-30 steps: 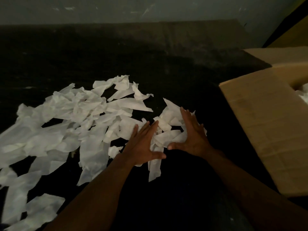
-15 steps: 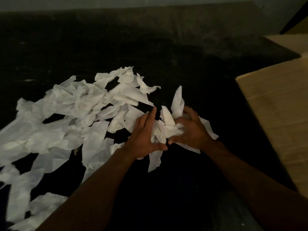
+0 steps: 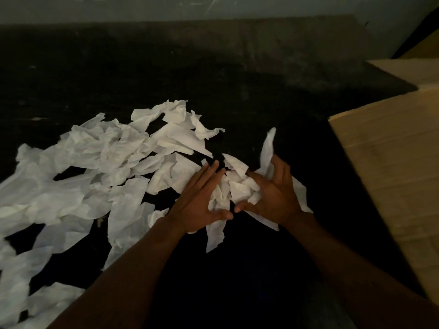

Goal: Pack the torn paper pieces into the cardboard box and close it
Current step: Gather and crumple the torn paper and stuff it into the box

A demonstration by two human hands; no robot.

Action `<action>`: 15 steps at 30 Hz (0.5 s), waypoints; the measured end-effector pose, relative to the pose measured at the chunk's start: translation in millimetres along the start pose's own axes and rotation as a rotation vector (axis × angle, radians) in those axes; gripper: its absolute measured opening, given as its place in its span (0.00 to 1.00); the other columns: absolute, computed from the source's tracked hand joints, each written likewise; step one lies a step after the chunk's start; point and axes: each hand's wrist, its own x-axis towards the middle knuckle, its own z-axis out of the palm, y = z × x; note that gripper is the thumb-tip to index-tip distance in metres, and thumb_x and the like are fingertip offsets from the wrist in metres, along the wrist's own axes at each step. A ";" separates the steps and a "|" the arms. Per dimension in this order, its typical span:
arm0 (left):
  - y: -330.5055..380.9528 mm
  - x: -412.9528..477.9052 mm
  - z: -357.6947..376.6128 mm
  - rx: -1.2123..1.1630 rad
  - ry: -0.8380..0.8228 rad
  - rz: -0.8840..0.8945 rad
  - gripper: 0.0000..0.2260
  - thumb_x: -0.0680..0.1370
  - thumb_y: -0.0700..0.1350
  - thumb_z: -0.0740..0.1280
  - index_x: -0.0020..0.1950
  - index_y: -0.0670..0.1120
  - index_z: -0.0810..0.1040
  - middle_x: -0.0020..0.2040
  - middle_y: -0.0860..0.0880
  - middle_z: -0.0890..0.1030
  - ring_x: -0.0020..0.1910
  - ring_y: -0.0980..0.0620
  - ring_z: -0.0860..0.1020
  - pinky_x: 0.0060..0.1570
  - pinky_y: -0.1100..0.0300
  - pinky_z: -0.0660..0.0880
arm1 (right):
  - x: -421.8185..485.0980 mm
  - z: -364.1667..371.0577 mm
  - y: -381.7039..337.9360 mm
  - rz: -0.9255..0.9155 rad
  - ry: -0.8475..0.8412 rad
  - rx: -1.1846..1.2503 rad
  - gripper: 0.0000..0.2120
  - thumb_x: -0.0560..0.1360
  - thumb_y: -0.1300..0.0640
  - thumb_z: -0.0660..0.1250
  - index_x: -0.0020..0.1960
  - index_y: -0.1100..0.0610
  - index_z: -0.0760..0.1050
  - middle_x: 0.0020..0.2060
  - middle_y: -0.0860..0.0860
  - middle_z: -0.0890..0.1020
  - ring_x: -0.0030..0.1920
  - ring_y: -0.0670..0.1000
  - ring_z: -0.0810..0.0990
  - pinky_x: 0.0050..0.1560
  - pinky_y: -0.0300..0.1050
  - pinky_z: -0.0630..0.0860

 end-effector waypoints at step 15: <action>3.0 -0.6 -0.2 -0.018 0.015 -0.110 0.59 0.61 0.72 0.69 0.77 0.51 0.38 0.76 0.56 0.38 0.75 0.57 0.36 0.74 0.54 0.40 | -1.0 -6.4 -2.3 0.146 -0.214 -0.226 0.52 0.57 0.16 0.49 0.75 0.41 0.56 0.75 0.58 0.56 0.76 0.63 0.46 0.69 0.71 0.35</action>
